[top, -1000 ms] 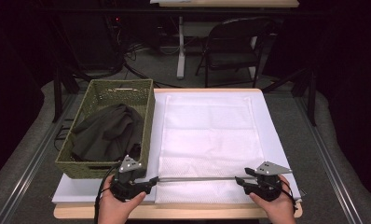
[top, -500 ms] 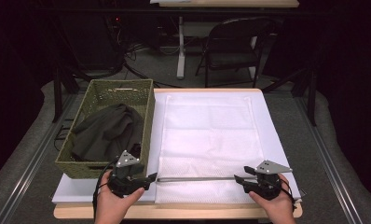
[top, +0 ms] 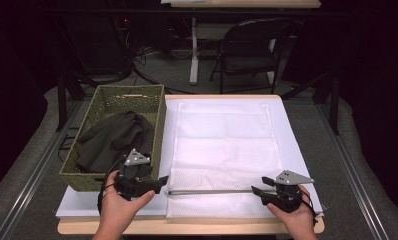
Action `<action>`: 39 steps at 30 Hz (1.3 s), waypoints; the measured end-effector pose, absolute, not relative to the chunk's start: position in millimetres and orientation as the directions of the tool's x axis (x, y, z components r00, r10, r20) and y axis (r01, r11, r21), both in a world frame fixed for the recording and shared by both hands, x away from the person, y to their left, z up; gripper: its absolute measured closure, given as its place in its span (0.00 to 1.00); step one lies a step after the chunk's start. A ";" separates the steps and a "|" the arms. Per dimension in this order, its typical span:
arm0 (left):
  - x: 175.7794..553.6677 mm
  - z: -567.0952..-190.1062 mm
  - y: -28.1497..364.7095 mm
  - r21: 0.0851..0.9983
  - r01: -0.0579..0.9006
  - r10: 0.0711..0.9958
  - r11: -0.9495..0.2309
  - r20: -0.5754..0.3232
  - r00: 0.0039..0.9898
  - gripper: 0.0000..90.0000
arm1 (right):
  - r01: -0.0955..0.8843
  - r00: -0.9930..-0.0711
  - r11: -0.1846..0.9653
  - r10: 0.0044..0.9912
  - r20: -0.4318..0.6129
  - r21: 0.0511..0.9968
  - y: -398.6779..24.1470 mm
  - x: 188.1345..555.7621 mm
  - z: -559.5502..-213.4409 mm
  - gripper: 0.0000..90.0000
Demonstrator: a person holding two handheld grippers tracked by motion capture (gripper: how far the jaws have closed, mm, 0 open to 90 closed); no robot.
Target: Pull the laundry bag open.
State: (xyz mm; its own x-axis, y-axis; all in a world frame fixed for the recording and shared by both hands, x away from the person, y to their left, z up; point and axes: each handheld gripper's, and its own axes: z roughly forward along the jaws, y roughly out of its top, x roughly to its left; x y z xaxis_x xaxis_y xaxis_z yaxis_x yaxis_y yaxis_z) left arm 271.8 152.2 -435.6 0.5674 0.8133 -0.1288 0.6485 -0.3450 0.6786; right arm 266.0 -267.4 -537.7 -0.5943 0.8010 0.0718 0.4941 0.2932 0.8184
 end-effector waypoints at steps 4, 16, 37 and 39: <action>277.4 -429.2 150.4 0.672 0.654 0.818 -0.348 -0.122 0.562 0.35 | 0.489 -0.598 0.297 0.799 0.067 0.821 -267.6 267.5 -538.0 0.50; 310.0 -411.7 163.5 0.651 0.678 0.844 -0.343 -0.104 0.527 0.25 | 0.489 -0.597 0.297 0.800 0.067 0.820 -266.8 268.7 -537.5 0.49; 389.1 -399.4 226.4 0.610 0.751 0.932 -0.253 -0.054 0.358 0.24 | 0.488 -0.590 0.297 0.806 0.060 0.821 -268.2 263.3 -538.7 0.49; 395.2 -398.9 232.3 0.606 0.756 0.936 -0.247 -0.051 0.347 0.24 | 0.492 -0.587 0.297 0.807 0.061 0.818 -268.4 262.4 -538.9 0.49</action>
State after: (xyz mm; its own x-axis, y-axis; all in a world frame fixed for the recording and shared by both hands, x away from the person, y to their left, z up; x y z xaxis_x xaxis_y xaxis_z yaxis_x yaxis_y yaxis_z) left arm 395.2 232.3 -398.9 0.3470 0.9365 -0.0510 0.7562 -0.2472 0.6059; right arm 262.4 -268.4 -538.9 -0.5875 0.8070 0.0608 0.4924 0.2969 0.8182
